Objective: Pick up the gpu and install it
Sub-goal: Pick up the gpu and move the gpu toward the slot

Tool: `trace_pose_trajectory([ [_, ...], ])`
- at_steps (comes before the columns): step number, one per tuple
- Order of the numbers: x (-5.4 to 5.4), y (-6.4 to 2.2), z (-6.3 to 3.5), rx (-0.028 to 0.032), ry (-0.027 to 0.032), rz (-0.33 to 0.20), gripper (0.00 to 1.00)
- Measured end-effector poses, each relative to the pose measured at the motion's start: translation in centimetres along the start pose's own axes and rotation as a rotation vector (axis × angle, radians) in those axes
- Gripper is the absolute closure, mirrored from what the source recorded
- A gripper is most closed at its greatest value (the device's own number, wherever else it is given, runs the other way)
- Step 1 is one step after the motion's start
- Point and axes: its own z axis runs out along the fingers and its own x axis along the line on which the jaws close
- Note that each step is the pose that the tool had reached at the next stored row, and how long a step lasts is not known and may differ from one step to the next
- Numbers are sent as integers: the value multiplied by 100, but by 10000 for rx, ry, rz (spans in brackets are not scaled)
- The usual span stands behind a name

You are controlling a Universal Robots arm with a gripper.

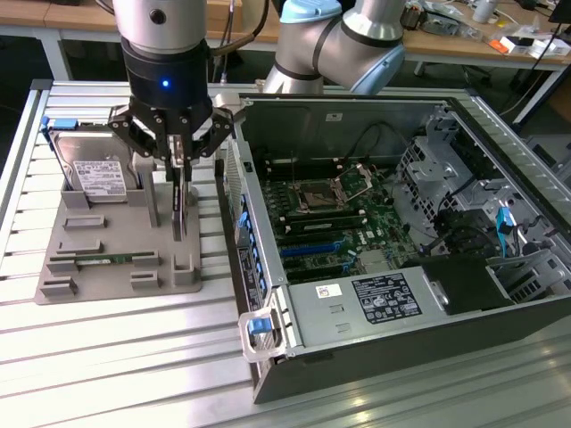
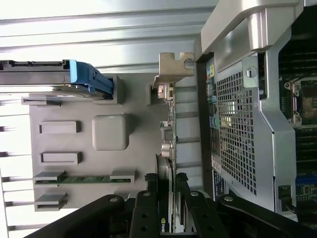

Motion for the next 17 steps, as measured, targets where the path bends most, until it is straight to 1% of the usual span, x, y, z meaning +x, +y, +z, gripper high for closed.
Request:
trace_pose_trajectory([
  [5, -1, 0, -34, -1, -1, 0, 75],
  [17, -2, 0, -79, -1, 0, 0, 75],
])
